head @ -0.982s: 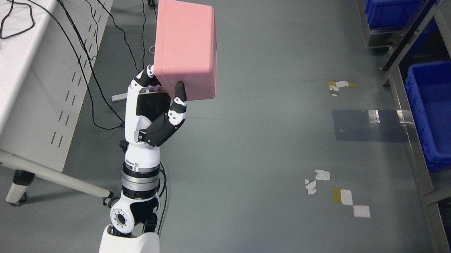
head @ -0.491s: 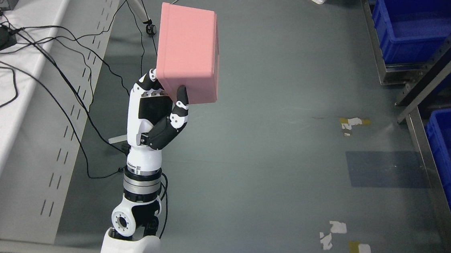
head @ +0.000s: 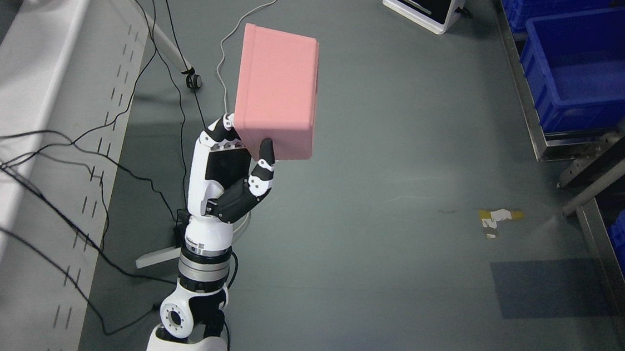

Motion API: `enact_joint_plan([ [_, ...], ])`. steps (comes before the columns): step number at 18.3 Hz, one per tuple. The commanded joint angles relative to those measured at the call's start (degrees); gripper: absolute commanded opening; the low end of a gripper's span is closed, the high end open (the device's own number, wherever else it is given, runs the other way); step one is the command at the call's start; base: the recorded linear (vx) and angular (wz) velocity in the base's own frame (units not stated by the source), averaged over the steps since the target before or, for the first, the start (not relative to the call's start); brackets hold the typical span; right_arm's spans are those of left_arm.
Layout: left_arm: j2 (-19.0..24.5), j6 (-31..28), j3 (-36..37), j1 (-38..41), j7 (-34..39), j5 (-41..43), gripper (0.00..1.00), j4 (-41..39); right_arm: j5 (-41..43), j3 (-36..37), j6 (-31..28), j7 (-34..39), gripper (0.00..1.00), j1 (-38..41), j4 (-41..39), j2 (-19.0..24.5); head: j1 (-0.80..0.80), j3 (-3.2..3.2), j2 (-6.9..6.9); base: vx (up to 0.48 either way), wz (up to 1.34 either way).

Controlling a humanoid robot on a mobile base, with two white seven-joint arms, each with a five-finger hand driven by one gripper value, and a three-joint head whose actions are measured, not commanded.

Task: Place storage box into left shelf container
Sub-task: 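Hold the pink box up in the left hand while turning toward the shelf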

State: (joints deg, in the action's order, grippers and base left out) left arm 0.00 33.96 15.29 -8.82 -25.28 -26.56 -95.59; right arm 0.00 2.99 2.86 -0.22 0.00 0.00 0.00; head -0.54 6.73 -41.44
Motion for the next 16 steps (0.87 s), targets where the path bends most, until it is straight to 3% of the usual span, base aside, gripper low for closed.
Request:
enact_joint_plan([
  [1,1.0,0.58,1.58,3.45,-1.34,0.02,0.05,2.59,1.23,-0.01,-0.05,0.05,1.0,-0.26,-1.0,-1.0,0.0,0.0,0.0,0.439,-0.21],
  [6,1.0,2.16,1.58,6.0,-2.84,-0.07,0.05,3.04,1.23,-0.01,0.04,0.05,1.0,-0.26,-1.0,-1.0,0.0,0.0,0.0,0.424,-0.44],
  [11,1.0,2.25,1.58,6.88,-2.93,0.02,0.05,3.92,1.23,-0.01,-0.05,0.05,1.0,-0.26,-1.0,-1.0,0.0,0.0,0.0,0.358,-1.1],
  [16,1.0,2.25,3.69,11.01,-5.48,1.95,0.05,10.85,1.23,-0.01,-0.05,0.05,1.0,-0.26,-1.0,-1.0,0.0,0.0,0.0,0.259,-1.17],
])
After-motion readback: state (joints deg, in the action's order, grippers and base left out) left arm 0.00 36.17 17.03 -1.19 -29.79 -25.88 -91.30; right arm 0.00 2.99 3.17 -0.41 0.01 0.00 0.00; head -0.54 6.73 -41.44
